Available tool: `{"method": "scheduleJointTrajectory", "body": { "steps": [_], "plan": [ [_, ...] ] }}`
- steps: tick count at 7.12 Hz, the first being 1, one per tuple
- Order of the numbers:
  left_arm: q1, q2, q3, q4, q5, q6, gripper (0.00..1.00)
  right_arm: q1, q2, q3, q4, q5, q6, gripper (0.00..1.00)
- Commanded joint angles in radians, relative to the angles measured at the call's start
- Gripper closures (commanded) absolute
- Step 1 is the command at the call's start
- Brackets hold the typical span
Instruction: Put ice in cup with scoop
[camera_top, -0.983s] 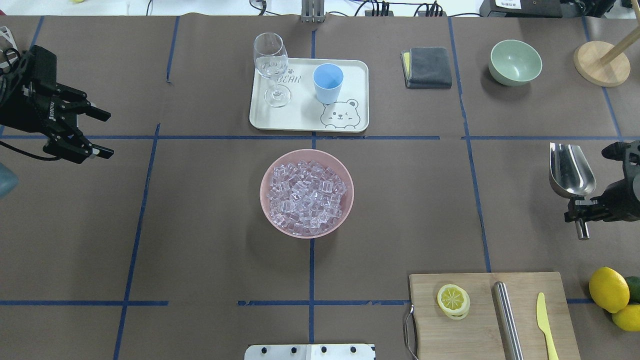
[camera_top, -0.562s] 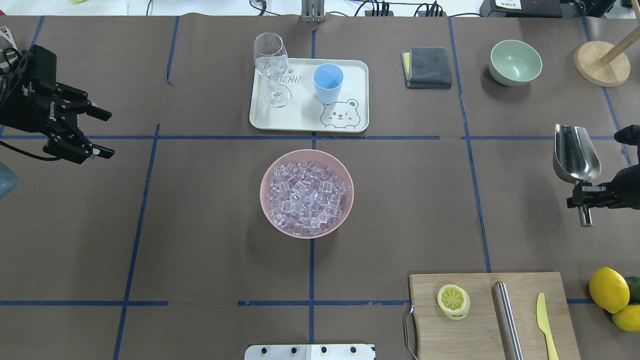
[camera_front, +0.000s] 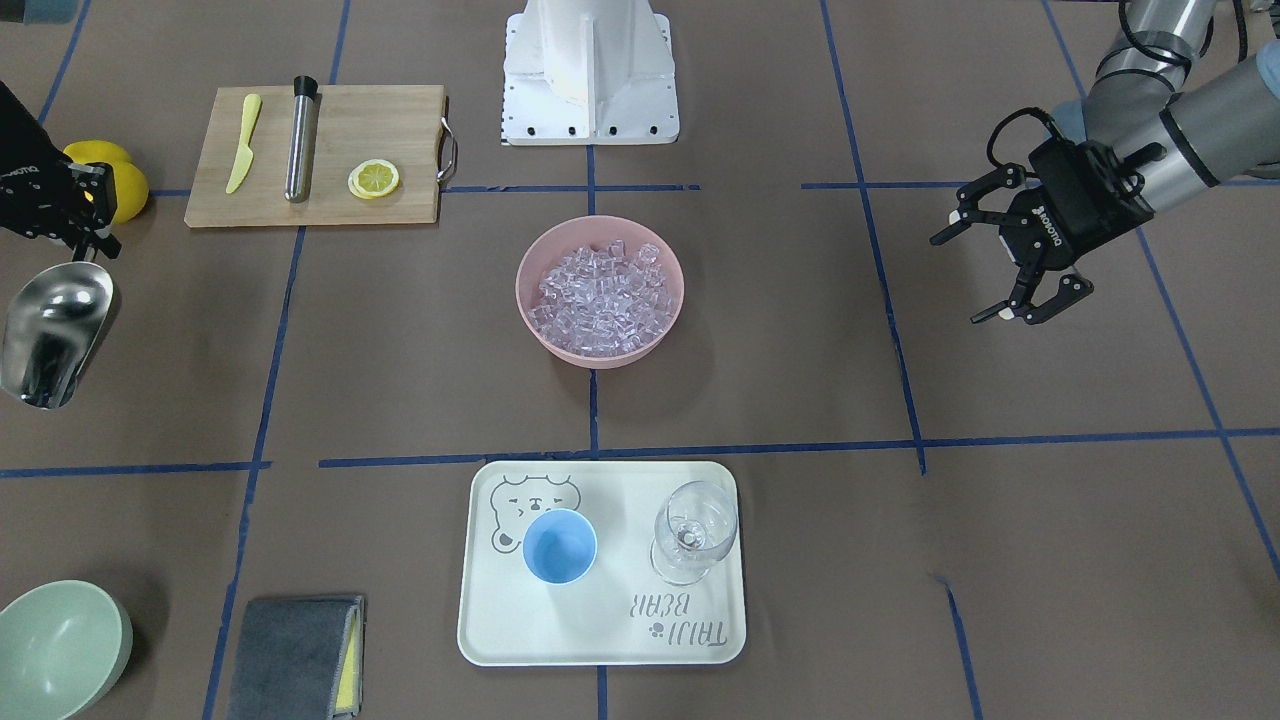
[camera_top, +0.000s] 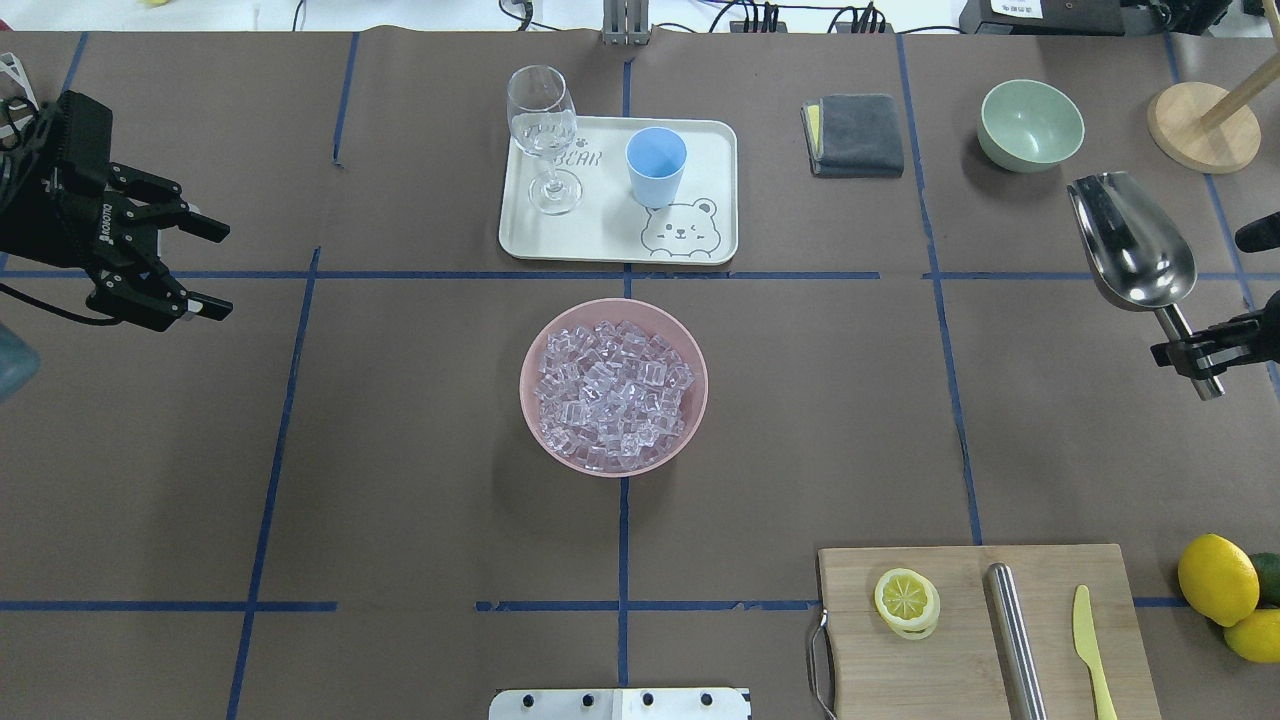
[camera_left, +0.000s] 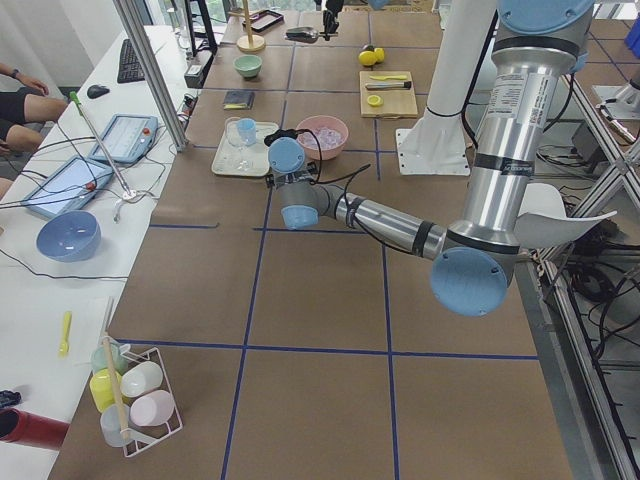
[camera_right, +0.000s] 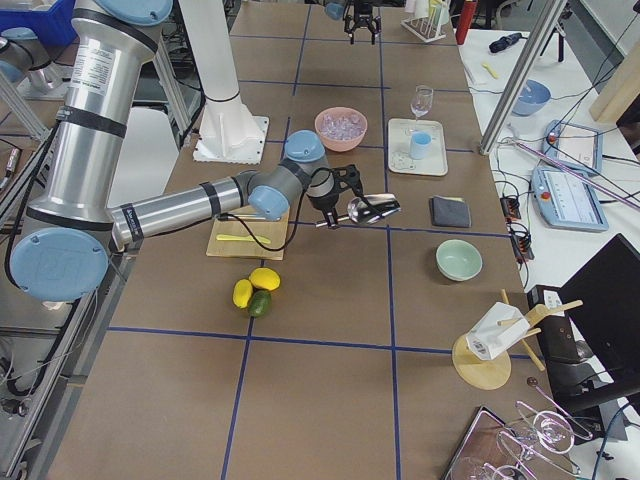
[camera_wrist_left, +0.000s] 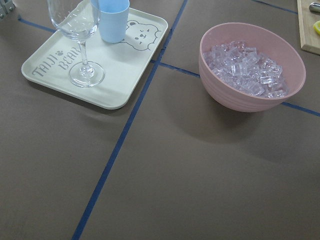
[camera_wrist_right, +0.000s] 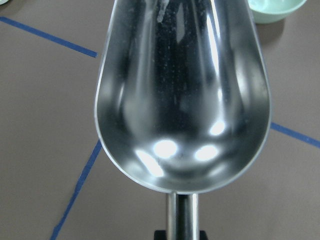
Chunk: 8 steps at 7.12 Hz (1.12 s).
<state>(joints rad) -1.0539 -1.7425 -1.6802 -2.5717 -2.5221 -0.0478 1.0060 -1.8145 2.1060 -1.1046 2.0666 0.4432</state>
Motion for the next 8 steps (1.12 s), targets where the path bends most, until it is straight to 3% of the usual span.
{"method": "scheduleJointTrajectory", "body": {
  "steps": [1, 2, 4, 5, 6, 7, 8],
  "plan": [
    [0.002, 0.001, -0.001, -0.056, -0.001, -0.052, 0.0, 0.04, 0.137, 0.021, -0.148, -0.037, -0.241, 1.0],
    [0.002, 0.001, 0.004, -0.062, -0.001, -0.053, 0.0, 0.028, 0.153, 0.047, -0.223, -0.107, -0.295, 1.0],
    [0.003, 0.0, 0.002, -0.062, -0.003, -0.053, 0.0, 0.034, 0.222, 0.054, -0.261, -0.102, -0.314, 1.0],
    [0.018, -0.014, 0.01, -0.062, -0.001, -0.052, 0.0, 0.008, 0.277, 0.057, -0.245, -0.108, -0.425, 1.0],
    [0.069, -0.032, 0.013, -0.061, 0.008, -0.046, 0.02, -0.03, 0.296, 0.069, -0.356, -0.096, -0.56, 1.0],
    [0.124, -0.049, 0.022, -0.061, 0.022, -0.044, 0.06, -0.091, 0.308, 0.112, -0.611, -0.094, -0.61, 1.0],
    [0.159, -0.089, 0.025, -0.061, 0.099, -0.046, 0.05, -0.11, 0.457, 0.145, -0.934, -0.12, -0.673, 1.0]
  ]
}}
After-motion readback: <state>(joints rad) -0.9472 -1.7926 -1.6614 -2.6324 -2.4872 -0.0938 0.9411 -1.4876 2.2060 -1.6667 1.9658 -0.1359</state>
